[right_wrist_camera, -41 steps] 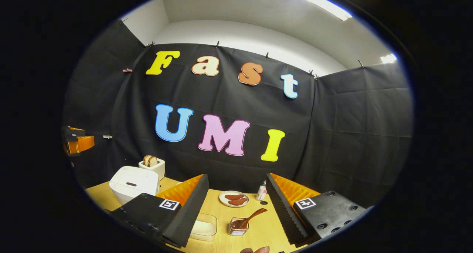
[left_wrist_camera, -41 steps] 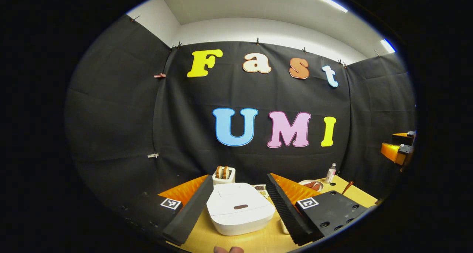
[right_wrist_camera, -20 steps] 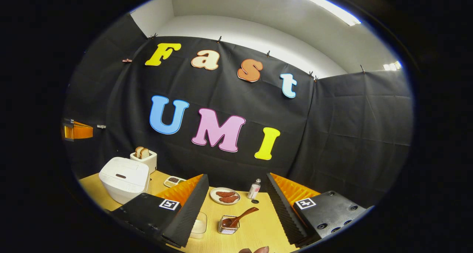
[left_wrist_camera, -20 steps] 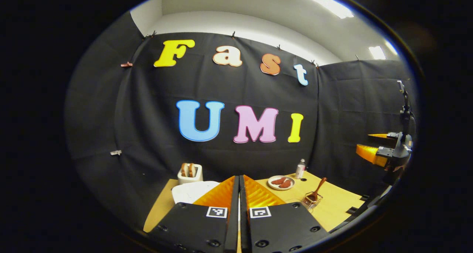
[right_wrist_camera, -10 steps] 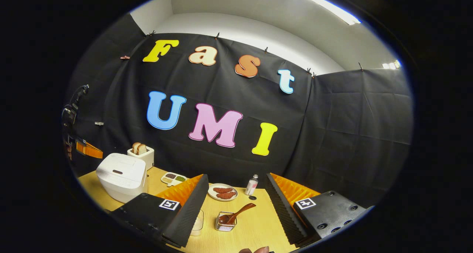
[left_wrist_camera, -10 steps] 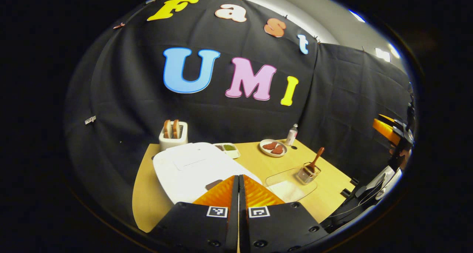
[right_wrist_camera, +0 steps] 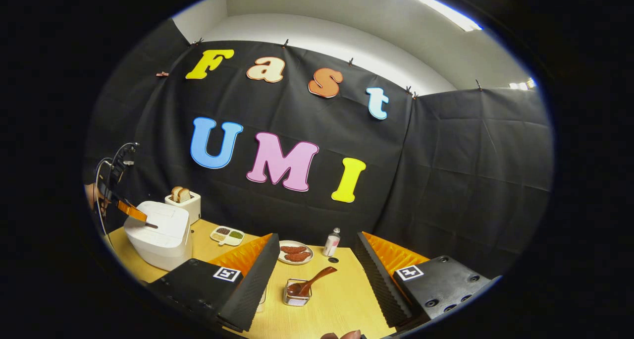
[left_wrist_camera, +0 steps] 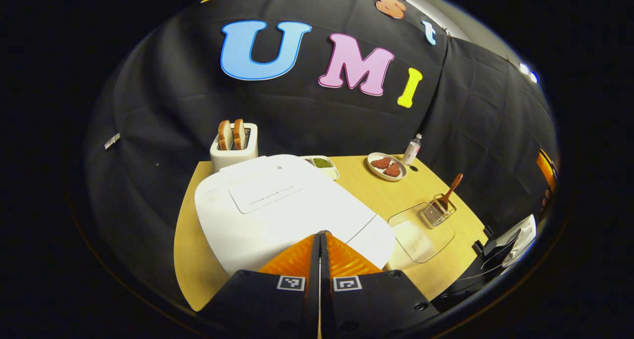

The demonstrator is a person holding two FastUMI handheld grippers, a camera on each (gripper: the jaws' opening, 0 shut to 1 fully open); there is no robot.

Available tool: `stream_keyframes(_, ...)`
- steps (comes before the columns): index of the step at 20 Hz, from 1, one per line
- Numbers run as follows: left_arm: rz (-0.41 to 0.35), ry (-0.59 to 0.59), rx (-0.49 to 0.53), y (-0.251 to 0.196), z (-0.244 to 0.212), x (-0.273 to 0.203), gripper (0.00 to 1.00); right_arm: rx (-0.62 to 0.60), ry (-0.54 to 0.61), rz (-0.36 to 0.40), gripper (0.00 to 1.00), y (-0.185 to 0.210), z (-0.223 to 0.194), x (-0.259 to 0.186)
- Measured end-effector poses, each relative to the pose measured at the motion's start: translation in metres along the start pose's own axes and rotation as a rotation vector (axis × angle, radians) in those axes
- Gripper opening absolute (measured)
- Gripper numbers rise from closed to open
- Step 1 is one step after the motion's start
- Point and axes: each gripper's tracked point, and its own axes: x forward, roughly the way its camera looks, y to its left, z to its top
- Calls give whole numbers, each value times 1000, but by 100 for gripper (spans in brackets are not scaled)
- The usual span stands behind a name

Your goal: Close the left gripper, press the button to open the rice cooker; take a wooden spoon from the chopstick holder with the right hand, scoop a spoonful of rice and pour it into the rice cooker, then put the wooden spoon back into the chopstick holder.

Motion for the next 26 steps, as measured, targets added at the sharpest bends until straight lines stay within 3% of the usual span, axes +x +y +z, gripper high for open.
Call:
stream_keyframes(11, 48, 130, 59, 5, -19, 18, 7, 20, 9, -33, 97, -15, -6, -3)
stream_keyframes(15, 108, -24, 100, 3, 18, 7, 9, 18, 15, -29, 97, -18, -10, -5)
stream_keyframes(18, 219, -220, 160, 13, 67, -24, 39, 15, 18, -31, 98, -22, -11, -7)
stream_keyframes(19, 237, -270, 170, 13, 81, -35, 60, 14, 18, -30, 97, -23, -12, -8)
stream_keyframes(20, 224, -305, 173, 5, 92, -44, 65, 13, 18, -29, 98, -23, -11, -9)
stream_keyframes(21, 240, -339, 174, 4, 96, -53, 82, 12, 17, -28, 98, -24, -11, -10)
stream_keyframes(22, 286, -399, 188, 9, 114, -62, 91, 12, 16, -27, 97, -26, -11, -10)
stream_keyframes(23, 285, -418, 188, 2, 114, -80, 100, 10, 16, -26, 97, -26, -11, -11)
stream_keyframes(26, 257, -458, 125, -17, 111, -100, 96, 0, 10, -23, 97, -29, -9, -13)
